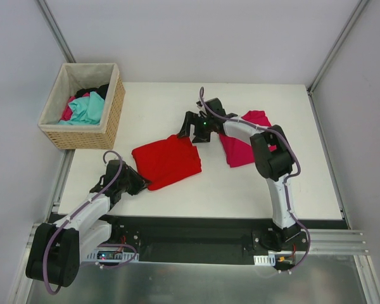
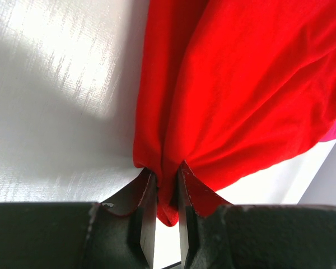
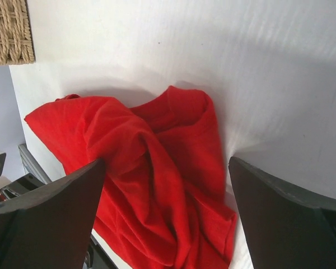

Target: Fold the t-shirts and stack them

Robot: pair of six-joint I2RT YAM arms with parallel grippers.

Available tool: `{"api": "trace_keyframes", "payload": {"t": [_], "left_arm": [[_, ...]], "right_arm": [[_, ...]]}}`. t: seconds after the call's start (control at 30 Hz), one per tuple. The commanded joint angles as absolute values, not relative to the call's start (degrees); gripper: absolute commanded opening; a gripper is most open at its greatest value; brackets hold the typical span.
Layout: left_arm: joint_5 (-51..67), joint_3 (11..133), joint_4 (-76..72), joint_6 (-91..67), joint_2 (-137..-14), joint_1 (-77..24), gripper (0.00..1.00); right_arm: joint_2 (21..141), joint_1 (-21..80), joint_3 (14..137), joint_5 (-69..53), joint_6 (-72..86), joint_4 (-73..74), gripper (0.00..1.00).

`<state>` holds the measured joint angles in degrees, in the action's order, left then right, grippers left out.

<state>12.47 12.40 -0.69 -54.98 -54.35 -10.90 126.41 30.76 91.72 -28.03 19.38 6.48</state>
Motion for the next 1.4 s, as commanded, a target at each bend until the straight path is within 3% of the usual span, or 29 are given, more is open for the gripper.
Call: {"api": "trace_keyframes", "payload": {"t": [0.0, 0.23, 0.67, 1.37], "left_arm": [[11.5, 11.4, 6.2, -53.4, -55.9, -10.5, 0.13], [12.0, 11.3, 6.2, -53.2, -55.9, -10.4, 0.13], [12.0, 11.5, 6.2, -53.1, -56.1, -10.3, 0.13], [12.6, 12.0, 6.2, -52.8, -56.4, -10.3, 0.13]], "right_arm": [[127.7, 31.2, 94.1, -29.9, 20.0, 2.3, 0.97], [126.3, 30.6, 88.9, -30.3, 24.5, -7.4, 0.96], [120.9, 28.2, 82.9, -29.7, 25.4, -11.9, 0.96], [124.8, 28.2, 83.9, -35.0, 31.6, -19.0, 0.96]]}}
